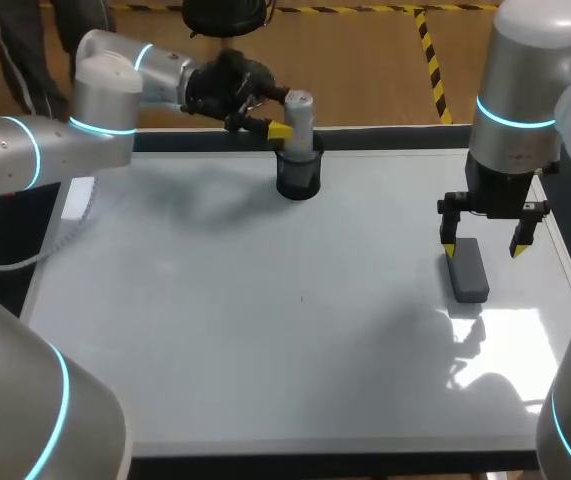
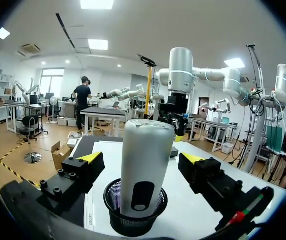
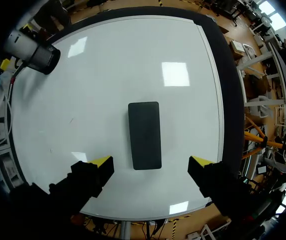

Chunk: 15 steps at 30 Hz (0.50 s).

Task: Pick up the inspection probe, press it on each red-marked spot on the whiteboard one by one, put down the probe, pick up the eraser, and wipe off all the red marks.

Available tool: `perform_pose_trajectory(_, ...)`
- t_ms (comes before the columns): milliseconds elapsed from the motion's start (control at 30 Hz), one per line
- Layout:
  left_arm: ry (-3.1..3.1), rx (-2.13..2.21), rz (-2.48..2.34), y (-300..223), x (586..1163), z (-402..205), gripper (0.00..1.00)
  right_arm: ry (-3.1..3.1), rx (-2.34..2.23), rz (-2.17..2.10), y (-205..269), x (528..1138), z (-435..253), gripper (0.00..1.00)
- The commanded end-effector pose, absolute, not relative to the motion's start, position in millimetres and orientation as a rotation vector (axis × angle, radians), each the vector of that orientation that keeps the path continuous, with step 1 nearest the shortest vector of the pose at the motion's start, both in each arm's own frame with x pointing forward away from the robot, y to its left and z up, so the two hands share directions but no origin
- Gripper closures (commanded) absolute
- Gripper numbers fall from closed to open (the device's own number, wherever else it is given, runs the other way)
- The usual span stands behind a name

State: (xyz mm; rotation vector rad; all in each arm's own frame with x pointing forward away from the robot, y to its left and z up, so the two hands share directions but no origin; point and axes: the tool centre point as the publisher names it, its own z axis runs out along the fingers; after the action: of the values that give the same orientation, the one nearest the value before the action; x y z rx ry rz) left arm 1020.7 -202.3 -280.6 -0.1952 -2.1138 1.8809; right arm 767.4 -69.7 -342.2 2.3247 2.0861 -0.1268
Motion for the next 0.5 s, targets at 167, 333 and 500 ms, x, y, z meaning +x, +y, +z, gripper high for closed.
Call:
perform_pose_trajectory(167, -2.145, -0.163, 1.901, -186.4, 1012.7, -273.4, 0.00, 2.087, 2.324, -0.123, -70.9, 766.2, -340.9, 0.00)
perform_pose_trajectory(333, -2.154, -0.151, 1.916, -177.9, 1011.9, -270.5, 0.00, 2.087, 2.324, -0.123, -70.9, 766.2, -340.9, 0.00)
perform_pose_trajectory(500, -2.167, -0.139, 1.928, -170.0, 1011.6, -268.7, 0.00, 2.087, 2.324, -0.123, -70.9, 766.2, -340.9, 0.00)
